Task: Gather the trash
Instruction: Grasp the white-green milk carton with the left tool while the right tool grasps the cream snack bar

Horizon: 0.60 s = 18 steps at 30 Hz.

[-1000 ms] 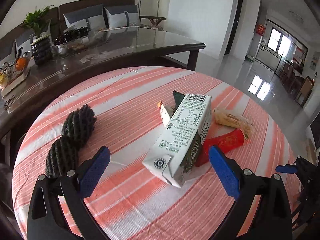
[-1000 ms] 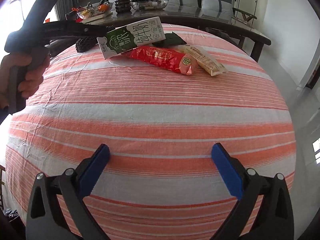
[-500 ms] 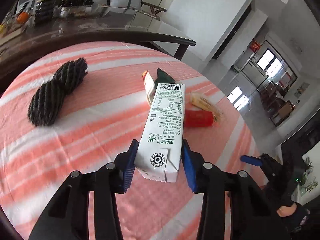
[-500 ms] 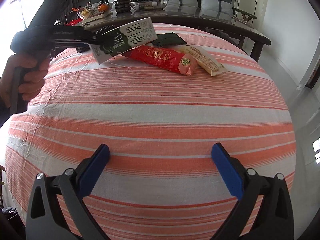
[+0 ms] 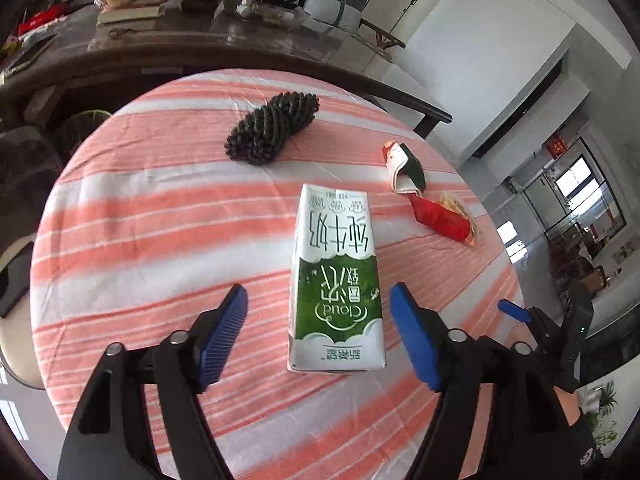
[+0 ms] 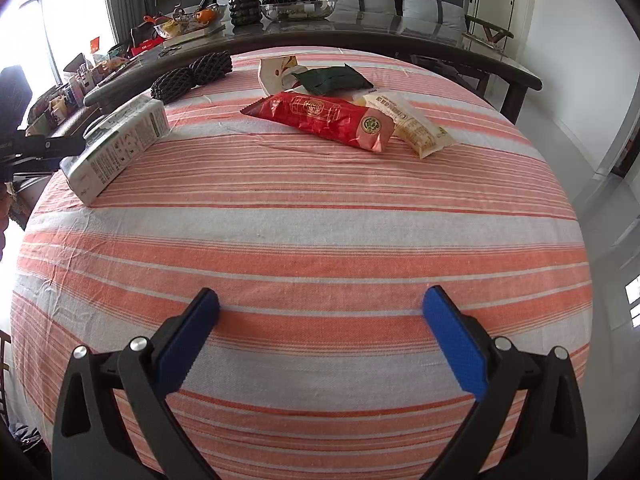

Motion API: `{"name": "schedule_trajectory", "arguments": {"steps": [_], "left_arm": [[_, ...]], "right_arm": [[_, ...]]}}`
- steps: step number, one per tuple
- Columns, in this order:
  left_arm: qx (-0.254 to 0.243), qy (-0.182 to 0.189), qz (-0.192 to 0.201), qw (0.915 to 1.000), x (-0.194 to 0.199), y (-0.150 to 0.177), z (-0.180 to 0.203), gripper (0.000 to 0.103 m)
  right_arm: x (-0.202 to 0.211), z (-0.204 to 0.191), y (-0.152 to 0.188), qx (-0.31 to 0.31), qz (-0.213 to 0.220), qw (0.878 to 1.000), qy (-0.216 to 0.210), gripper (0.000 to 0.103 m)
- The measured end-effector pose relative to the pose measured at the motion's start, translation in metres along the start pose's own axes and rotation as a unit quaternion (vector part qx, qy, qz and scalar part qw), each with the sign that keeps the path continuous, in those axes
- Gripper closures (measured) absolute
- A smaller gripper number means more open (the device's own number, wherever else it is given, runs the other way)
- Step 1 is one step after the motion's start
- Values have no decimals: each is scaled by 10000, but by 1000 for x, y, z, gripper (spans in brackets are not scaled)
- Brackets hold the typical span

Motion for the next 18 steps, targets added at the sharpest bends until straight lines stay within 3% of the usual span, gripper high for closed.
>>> {"name": "schedule_trajectory", "arguments": {"steps": [1,3,9,14,18], "left_arm": [[-105,-75,95,9999,3,-2,5,5],[-414,-253,166,9987,3,0,15,5],[-1154,-1246,-243,9852,-44,12,40,5],[-1053,-1743,-273,9787,-62,10,29,5],[-1027,-1789,-280,9781,-65,4,25,5]], "right_arm": [[0,0,0,0,0,10000,0,5],[0,0,0,0,0,10000,-1,5],[0,0,0,1,1,10000,2,5],[0,0,0,0,1,10000,-1,5],[1,2,0,-44,22,10000,-69,5]]}}
Point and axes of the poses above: each gripper's, at about its wrist camera, not at the fingertips, and x roughly against the way its jaws point, z to its right, y to its underside, the point moved 6 cm from there along -x, roughly the way its jaws point, and after that the axes turned 14 degrees about -z, right-handed, at the moved point
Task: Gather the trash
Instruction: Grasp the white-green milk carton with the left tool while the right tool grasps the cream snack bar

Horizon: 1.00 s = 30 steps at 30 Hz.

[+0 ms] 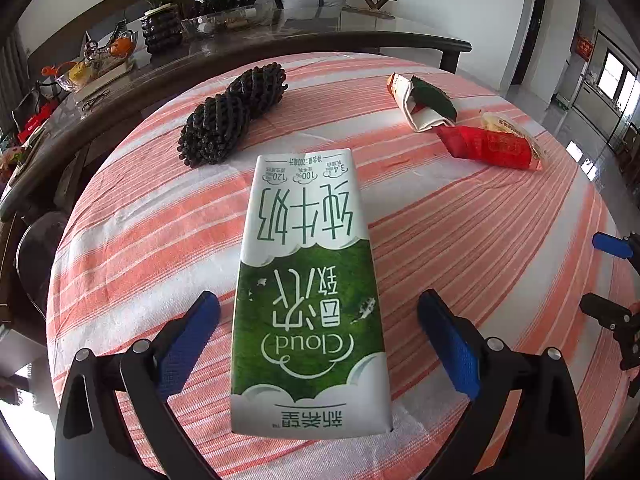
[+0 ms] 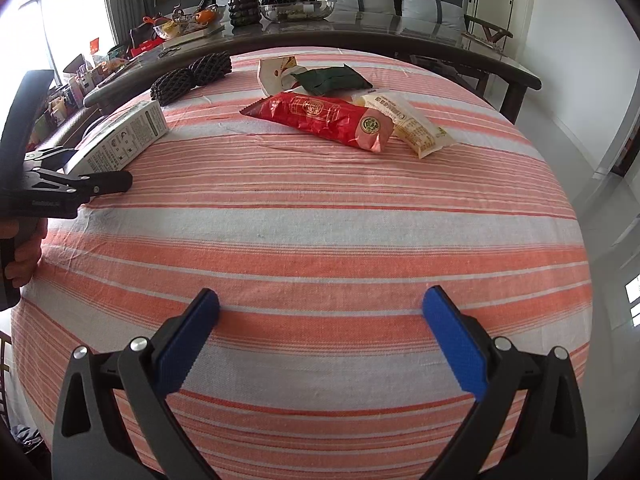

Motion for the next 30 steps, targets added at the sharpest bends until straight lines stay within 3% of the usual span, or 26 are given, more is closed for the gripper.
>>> {"name": "schedule_trajectory", "arguments": {"steps": [4,7,10,14,17,20,21,23,25,27,30], "left_arm": [[-5,5,13,10000,0,0,0,5],[9,1,15,10000,0,-1,-1,4],[6,5,15,10000,0,-1,-1,4],[5,5,15,10000,0,-1,0,4],[7,9,16,10000,0,0,0,4],[5,6,16,10000,0,0,0,4],[6,8,16,10000,0,0,0,4],[7,4,16,10000,0,-1,0,4],[7,8,17,10000,0,0,-1,4],[6,10,17,10000,0,-1,-1,4],[7,10,17,10000,0,-1,0,4]], "right_arm": [[10,32,-15,-492,245,9981,-293,5],[26,74,-47,-826,628,9946,63,5],[28,91,-85,-528,628,9947,620,5],[-5,82,-119,164,128,9930,1163,5],[-24,60,-118,533,-131,9942,930,6],[-16,15,-100,1043,-200,9942,-184,6],[-11,7,-97,1194,-165,9924,-254,6],[1,8,-98,1310,81,9913,-98,6],[0,34,-111,1001,131,9945,290,6],[-16,67,-121,708,-134,9959,548,6],[-37,81,-122,767,-484,9946,498,10]]}}
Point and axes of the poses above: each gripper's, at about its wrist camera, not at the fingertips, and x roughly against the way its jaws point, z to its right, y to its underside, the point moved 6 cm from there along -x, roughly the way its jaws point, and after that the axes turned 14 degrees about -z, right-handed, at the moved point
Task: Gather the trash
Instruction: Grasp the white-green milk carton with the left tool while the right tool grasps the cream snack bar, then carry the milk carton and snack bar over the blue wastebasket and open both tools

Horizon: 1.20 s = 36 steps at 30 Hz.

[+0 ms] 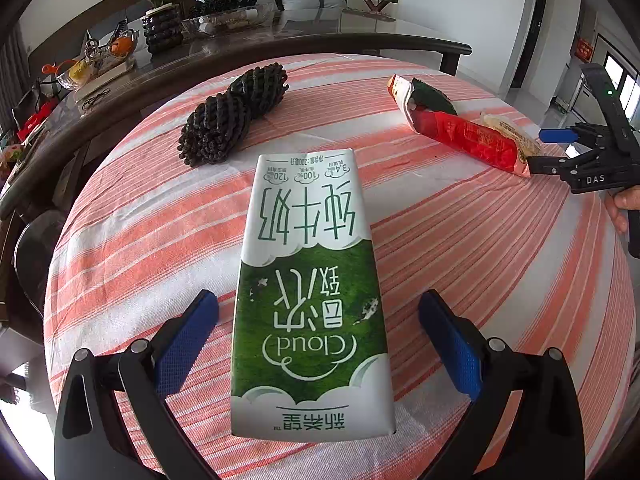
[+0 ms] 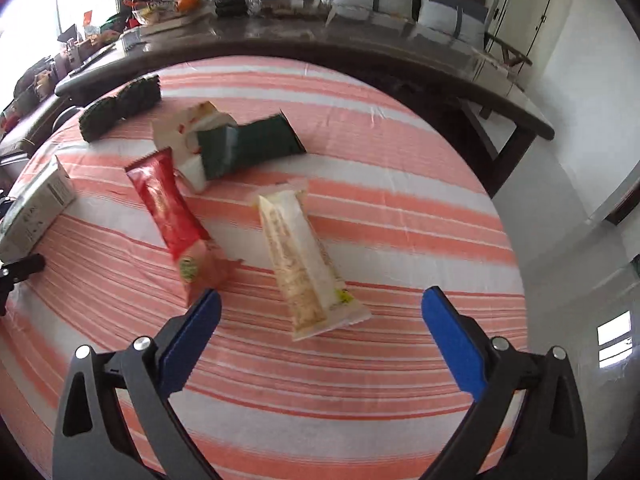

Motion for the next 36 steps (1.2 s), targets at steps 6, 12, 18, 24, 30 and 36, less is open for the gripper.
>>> {"name": "schedule_trajectory", "arguments": {"steps": [6,12,18,24,30,36], "left_arm": [[-2,1,0,10000,0,0,0,4],[-2,0,1,10000,-1,0,0,4],[11,64,8,10000,0,1,-1,4],[-132,264,-48,9996,7,8,-6,4],[-191,238,-183,9994,12,-2,-6,4],[-266,-18,-353,9990,9,-14,-3,18]], "right_arm": [[-8,-6,-10,-313,242,9974,-609,61],[14,-53,29,-339,229,9946,-955,73],[39,-106,81,-422,121,9905,-1302,73],[42,-118,94,-125,-4,9959,-895,66],[36,-113,78,-109,-169,9969,-754,42],[35,-117,61,-81,-296,9967,-750,42]]}}
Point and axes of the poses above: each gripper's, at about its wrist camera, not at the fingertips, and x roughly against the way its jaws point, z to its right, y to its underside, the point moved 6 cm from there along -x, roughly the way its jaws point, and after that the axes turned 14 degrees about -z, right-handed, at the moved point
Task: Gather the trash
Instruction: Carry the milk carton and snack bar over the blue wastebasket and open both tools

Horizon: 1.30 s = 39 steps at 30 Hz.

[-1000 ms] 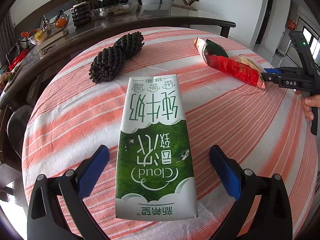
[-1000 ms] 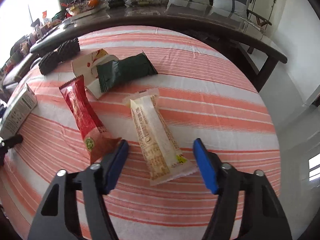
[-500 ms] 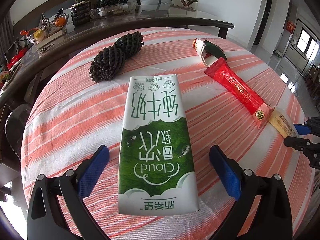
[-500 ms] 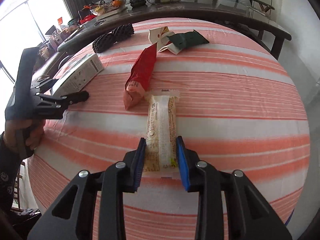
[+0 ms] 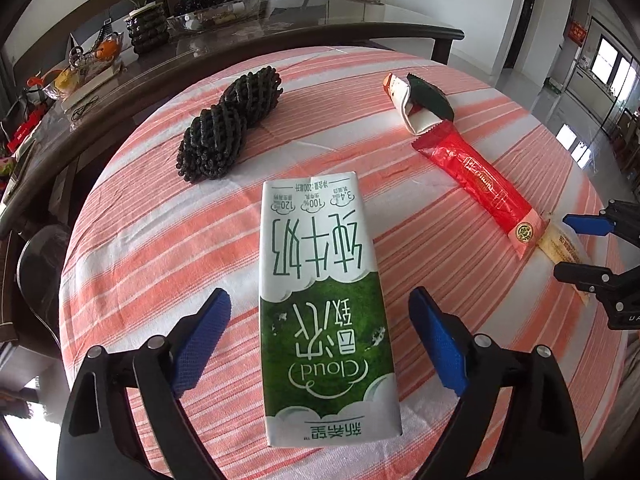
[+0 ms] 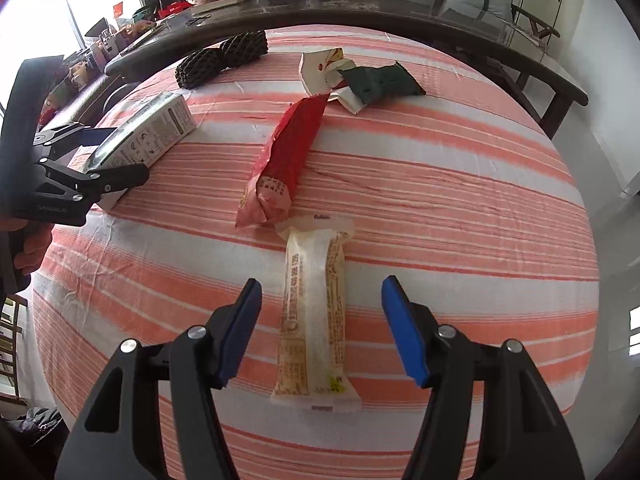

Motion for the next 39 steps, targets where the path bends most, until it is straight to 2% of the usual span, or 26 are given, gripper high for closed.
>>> {"name": "schedule_trajectory", "arguments": {"steps": [2,3,4,6,9,12,15,18,21,24,25,29,33,39], "left_arm": [[-59,-9,-23,10000,-1,-1,3,26],[-83,-10,-40,10000,-1,-1,4,32],[-103,-10,-55,9999,-2,-1,6,42],[-126,12,-2,9999,-1,1,8,54],[-84,86,62,9999,5,9,11,55],[-146,361,222,9990,20,22,28,55],[-257,548,365,9975,34,32,55,55],[-343,887,504,9942,49,36,87,55],[-532,1188,566,9899,60,35,129,55],[-846,1391,591,9849,67,33,178,55],[-972,1469,606,9825,70,32,198,55],[-1496,1834,548,9700,75,26,280,55],[-2030,2030,413,9570,71,21,366,55],[-2451,2166,15,9450,37,5,470,55]], "right_arm": [[0,2,-2,-98,-4,10000,-3,47],[-1,3,-2,-118,-3,9999,-51,53],[-2,3,-2,-134,-43,9999,-96,58],[-4,2,0,-123,-102,9997,-162,76],[5,3,6,-186,27,9995,-236,86],[18,4,15,-242,223,9988,-369,86],[29,7,28,-349,377,9969,-588,86],[34,14,44,-458,439,9952,-748,86],[48,31,65,-687,623,9916,-907,86],[67,65,94,-1032,818,9879,-814,86],[67,65,94,-1032,818,9879,-814,86],[84,127,144,-1614,936,9813,-473,86],[90,195,201,-2341,877,9681,-160,86],[87,270,253,-2969,749,9518,175,86]]}}
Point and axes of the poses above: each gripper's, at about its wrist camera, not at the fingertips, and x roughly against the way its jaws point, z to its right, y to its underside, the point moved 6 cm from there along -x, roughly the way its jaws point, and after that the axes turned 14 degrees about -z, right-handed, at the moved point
